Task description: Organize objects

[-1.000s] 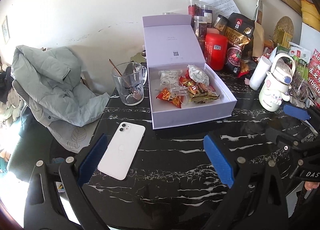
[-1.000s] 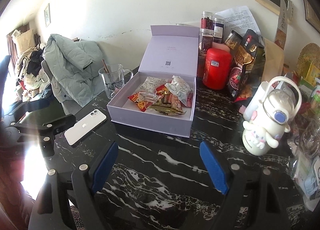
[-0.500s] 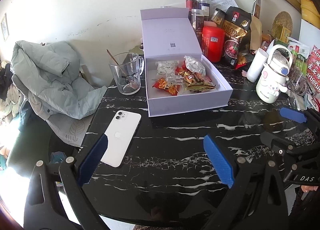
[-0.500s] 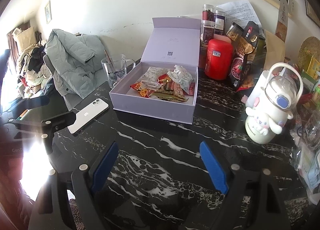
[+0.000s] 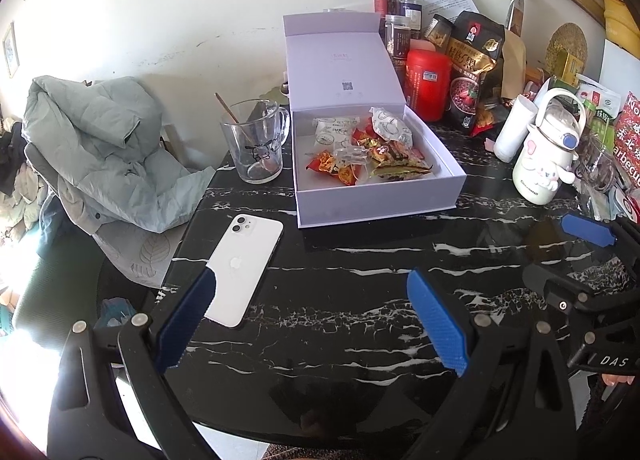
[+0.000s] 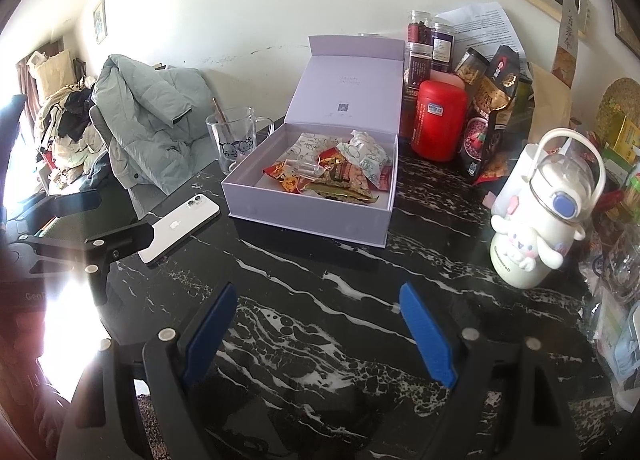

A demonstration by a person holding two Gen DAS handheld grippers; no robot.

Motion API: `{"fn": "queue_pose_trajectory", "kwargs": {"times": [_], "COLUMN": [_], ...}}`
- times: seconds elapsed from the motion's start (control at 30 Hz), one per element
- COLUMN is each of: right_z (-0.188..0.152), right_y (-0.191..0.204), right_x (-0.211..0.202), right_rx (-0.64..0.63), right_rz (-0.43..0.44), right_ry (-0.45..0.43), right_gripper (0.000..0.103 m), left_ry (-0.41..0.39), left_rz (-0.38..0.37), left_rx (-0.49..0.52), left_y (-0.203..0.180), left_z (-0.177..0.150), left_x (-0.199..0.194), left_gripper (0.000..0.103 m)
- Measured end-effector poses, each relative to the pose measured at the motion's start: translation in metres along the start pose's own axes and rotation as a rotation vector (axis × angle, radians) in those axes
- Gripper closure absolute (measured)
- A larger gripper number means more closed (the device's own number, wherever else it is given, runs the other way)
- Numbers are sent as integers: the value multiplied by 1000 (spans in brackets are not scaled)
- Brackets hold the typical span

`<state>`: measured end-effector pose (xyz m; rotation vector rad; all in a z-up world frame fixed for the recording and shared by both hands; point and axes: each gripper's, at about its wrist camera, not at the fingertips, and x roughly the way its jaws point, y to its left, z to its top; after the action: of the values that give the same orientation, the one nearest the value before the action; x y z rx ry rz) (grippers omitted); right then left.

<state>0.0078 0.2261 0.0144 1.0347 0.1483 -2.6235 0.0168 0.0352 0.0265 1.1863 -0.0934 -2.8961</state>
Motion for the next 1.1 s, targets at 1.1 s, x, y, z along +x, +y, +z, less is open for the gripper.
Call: {"fn": "queue_pose_trajectory", "kwargs": {"times": [1.1], "right_z": [7], "right_y": [4], "right_x": [15], "right_rx": [-15], "right_rz": [-8], "right_ry": [36], "right_gripper": [18], "left_ry": [28], "left_rz": [-58], "left_rx": [33], "left_y": [1], "left_z": [7], "left_x": [14], "left_gripper": [6]}}
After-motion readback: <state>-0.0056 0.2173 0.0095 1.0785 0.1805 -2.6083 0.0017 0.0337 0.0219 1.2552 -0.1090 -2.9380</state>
